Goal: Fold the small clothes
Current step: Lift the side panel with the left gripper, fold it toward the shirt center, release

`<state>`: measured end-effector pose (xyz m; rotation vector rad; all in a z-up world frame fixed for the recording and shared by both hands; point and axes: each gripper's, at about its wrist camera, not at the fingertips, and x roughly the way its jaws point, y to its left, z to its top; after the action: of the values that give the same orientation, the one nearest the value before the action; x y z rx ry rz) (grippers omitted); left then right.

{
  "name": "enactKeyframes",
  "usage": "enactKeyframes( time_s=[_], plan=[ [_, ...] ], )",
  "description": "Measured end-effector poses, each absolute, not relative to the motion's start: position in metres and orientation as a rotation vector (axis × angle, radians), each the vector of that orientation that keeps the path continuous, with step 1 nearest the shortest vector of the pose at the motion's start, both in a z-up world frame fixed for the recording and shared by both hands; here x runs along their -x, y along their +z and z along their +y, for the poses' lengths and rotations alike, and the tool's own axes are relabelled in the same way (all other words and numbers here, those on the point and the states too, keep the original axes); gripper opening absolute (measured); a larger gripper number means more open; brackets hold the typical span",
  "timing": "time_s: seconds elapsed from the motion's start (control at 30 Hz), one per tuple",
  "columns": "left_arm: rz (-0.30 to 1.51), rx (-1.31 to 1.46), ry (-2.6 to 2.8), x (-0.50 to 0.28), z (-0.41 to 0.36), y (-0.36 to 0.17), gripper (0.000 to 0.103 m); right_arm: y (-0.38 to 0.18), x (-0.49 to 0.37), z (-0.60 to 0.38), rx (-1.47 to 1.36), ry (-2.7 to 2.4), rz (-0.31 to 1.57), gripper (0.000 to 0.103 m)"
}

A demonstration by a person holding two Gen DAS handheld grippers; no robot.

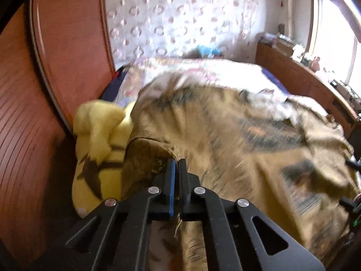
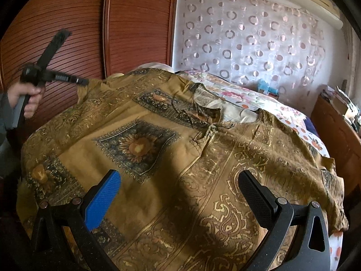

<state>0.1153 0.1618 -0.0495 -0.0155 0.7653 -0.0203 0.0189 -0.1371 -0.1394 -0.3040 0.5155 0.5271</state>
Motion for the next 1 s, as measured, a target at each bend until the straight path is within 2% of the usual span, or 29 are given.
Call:
enactKeyframes(
  time_s=[0.17,0.4,0.53,0.57,0.63,0.7,0.77,0.8,1.0],
  plan=[
    [0.713,-0.008,-0.117,-0.126,0.122,-0.025,0.003,-0.134,-0.014,-0.147,0.28,0.514,0.502,0.103],
    [0.714,-0.065,-0.245,-0.115,0.063,-0.033,0.003,-0.13,-0.015,-0.166,0.235,0.491,0.5,0.103],
    [0.696,-0.063,-0.194,-0.101,0.072,-0.03,0.003,-0.132,-0.019,-0.167,0.227,0.488,0.507,0.103],
    [0.688,-0.056,-0.173,-0.096,0.076,-0.027,0.007,-0.132,-0.02,-0.166,0.226,0.489,0.507,0.103],
    [0.666,-0.05,-0.139,-0.089,0.087,-0.023,0.03,-0.132,-0.019,-0.164,0.225,0.492,0.506,0.103],
    [0.631,-0.033,-0.101,-0.079,0.107,-0.017,0.057,-0.132,-0.019,-0.162,0.225,0.495,0.506,0.103],
    [0.623,-0.017,-0.049,-0.073,0.13,-0.016,0.073,-0.131,-0.021,-0.162,0.225,0.501,0.509,0.103],
    [0.62,-0.018,-0.025,-0.071,0.137,-0.017,0.076,-0.131,-0.022,-0.162,0.227,0.503,0.51,0.103],
    [0.682,0.029,0.047,-0.083,0.178,-0.044,0.076,-0.13,-0.027,-0.153,0.235,0.52,0.511,0.103]
  ],
)
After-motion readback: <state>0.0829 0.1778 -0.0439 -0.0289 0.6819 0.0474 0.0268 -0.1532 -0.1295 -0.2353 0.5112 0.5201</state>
